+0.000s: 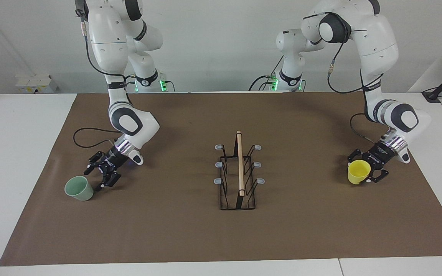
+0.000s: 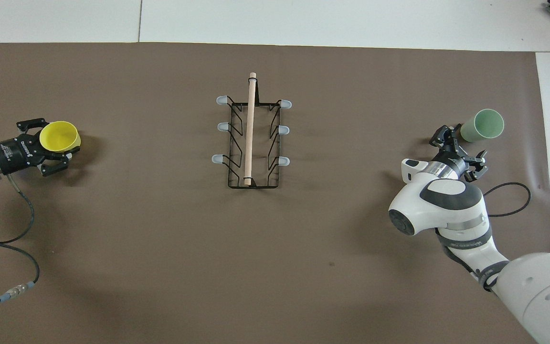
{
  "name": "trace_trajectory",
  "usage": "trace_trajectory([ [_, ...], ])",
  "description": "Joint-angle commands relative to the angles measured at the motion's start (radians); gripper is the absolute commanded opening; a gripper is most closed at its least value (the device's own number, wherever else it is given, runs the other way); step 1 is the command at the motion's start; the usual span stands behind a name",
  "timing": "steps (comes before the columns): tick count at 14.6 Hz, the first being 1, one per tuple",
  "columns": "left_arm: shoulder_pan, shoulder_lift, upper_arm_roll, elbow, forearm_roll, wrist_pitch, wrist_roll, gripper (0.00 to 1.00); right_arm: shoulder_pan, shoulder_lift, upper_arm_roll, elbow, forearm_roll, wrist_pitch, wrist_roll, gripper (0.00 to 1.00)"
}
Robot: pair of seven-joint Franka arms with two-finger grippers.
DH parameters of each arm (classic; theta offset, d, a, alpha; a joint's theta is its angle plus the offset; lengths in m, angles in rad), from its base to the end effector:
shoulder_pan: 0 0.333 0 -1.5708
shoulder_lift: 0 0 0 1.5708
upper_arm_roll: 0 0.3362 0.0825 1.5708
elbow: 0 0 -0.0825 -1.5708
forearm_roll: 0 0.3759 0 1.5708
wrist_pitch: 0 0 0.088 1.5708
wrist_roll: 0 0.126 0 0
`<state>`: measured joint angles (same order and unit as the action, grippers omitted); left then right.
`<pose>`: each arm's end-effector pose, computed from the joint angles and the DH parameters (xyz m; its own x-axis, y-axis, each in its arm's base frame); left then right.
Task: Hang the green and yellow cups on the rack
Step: 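Lift the yellow cup with the left gripper and tilt it sideways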
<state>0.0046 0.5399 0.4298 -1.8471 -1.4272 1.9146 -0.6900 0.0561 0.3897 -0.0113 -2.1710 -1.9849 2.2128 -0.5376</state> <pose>0.6229 0.1661 0.2700 -0.1034 0.5399 -0.8353 0.8887 0.4273 0.1662 0.5770 -0.0183 0.2325 -0.1991 0.2519 -0.9470 0.7499 0.6613 0.0183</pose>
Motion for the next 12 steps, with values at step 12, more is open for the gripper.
trace_trajectory([
  [12,-0.123,-0.188,-0.008,0.144,0.485,0.112,0.0,0.0,-0.096,-0.003,0.004,-0.012,-0.226,0.071,0.146,1.0],
])
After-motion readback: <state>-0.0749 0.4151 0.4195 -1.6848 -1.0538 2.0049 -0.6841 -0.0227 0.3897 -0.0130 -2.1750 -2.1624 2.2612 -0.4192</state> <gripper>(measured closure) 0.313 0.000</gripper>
